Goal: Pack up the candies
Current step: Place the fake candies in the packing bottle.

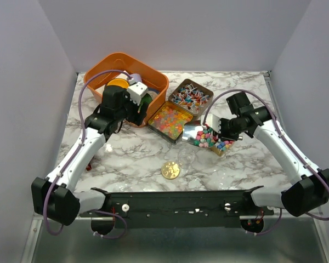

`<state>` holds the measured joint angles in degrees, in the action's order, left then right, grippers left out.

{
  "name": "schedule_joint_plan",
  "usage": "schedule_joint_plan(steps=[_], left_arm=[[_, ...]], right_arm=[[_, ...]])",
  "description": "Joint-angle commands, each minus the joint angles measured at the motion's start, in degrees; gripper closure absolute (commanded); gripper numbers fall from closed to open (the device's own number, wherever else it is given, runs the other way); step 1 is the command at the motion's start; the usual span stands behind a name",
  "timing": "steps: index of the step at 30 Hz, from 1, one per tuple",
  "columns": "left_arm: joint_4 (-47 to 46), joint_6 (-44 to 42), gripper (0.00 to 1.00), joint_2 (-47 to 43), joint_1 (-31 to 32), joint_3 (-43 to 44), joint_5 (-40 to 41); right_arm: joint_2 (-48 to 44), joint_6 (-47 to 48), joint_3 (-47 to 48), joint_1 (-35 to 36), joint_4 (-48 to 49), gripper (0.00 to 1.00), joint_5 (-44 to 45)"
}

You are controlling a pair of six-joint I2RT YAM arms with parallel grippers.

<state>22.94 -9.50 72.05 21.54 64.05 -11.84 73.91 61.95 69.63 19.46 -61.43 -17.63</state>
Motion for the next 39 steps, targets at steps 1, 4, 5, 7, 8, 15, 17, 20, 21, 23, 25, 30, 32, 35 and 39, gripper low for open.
schedule_joint_plan(steps=[1, 4, 5, 7, 8, 15, 17, 20, 21, 23, 25, 30, 32, 35, 39], left_arm=[[-0.2, 2.3, 0.21, -5.9, -2.9, -1.7, -0.7], [-0.1, 3.3, 0.21, -9.3, -3.0, -3.0, -1.6], [-0.2, 3.5, 0.21, -10.3, -3.0, -3.7, -1.9], [-0.4, 4.2, 0.2, -12.9, -3.5, -5.1, -2.0], [-0.4, 4.6, 0.2, -13.4, -4.0, -5.4, -2.2], [-1.3, 4.8, 0.2, -17.7, -5.3, -9.2, -2.3], [-2.0, 5.3, 0.2, -18.1, -5.6, -9.8, -3.1], [-3.3, 5.7, 0.2, -18.5, -6.0, -10.9, -3.5], [-3.5, 6.0, 0.2, -18.6, -6.2, -11.0, -3.5], [-4.3, 6.4, 0.2, -18.8, -6.9, -11.3, -3.8], [-5.2, 6.8, 0.2, -18.9, -7.3, -11.6, -4.0], [-6.1, 8.2, 0.2, -18.7, -8.5, -11.8, -4.9], [-6.5, 8.2, 0.2, -18.6, -8.5, -11.8, -5.1], [-6.9, 8.2, 0.2, -18.4, -8.6, -11.8, -5.2], [-7.5, 8.4, 0.2, -18.1, -8.6, -11.9, -5.5]], right_arm=[[1.0, 2.4, 0.4, 3.4, -2.0, 0.99, 8.1], [1.1, 1.9, -0.2, 5.1, -2.3, 0.99, 12.2], [0.9, 1.9, -0.8, 5.4, -2.0, 0.99, 13.8], [0.3, 1.9, -2.6, 6.9, -1.3, 0.99, 15.9], [-0.1, 1.5, -3.0, 7.6, -1.2, 0.99, 17.3], [1.1, -2.0, -4.4, 12.8, -1.0, 0.99, 24.6], [2.1, -3.8, -3.1, 14.2, -1.7, 0.99, 26.4], [2.5, -3.9, -3.0, 16.1, -1.5, 0.99, 29.6], [2.4, -3.8, -3.2, 16.6, -1.3, 0.99, 30.3], [2.2, -3.2, -3.1, 17.4, -1.6, 0.99, 31.4], [2.2, -2.8, -3.4, 17.6, -1.7, 0.99, 32.0], [1.8, -0.7, -4.1, 18.2, -0.4, 0.99, 33.5], [2.0, -0.5, -4.1, 18.3, -0.2, 0.99, 33.9], [2.0, -0.9, -3.6, 18.6, -0.2, 0.99, 34.0], [1.3, -0.9, -4.4, 19.5, -0.1, 0.99, 34.7]])
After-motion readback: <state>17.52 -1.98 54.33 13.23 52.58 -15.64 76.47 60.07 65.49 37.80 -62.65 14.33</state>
